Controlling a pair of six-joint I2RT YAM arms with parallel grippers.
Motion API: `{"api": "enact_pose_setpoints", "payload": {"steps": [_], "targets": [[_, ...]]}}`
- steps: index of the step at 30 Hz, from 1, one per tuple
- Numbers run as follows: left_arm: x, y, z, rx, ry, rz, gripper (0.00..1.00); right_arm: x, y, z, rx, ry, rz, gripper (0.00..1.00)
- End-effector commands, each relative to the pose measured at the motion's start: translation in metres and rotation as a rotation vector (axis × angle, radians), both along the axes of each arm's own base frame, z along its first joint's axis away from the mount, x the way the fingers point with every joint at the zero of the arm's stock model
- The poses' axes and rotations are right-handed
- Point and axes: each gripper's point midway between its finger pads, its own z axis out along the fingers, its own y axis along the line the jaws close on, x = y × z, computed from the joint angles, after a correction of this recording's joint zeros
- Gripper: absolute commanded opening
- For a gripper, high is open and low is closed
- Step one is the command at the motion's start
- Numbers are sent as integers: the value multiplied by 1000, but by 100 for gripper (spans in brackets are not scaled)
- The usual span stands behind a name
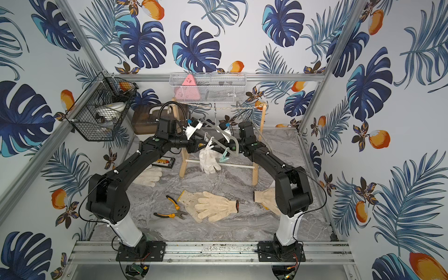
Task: Clip the gloves onto a hanger to dry
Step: Clamp the glove onto the hanger.
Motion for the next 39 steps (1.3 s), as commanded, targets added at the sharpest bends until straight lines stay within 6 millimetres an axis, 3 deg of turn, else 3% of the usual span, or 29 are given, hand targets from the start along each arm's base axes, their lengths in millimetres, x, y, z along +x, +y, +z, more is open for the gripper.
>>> {"api": "enact_pose_setpoints", "payload": {"steps": [1, 7, 14, 26, 31, 39], "targets": [[1, 1, 10, -9, -39, 5, 64, 3, -2, -2, -20, -14, -12, 0], [0, 7, 10, 23, -56, 35, 78, 12, -6, -14, -87, -16, -62, 1], [6, 17, 5, 71, -79, 94, 86, 20, -12, -23, -143, -24, -122, 8], [13, 33, 14, 99, -131, 215, 99, 25, -30, -28, -251, -79, -226, 50], [6, 37, 12, 119, -115, 230, 99, 25, -45, -32, -303, -105, -298, 60], [-11, 41, 6, 112, -72, 244, 99, 22, -68, -30, -381, -110, -402, 68]]}}
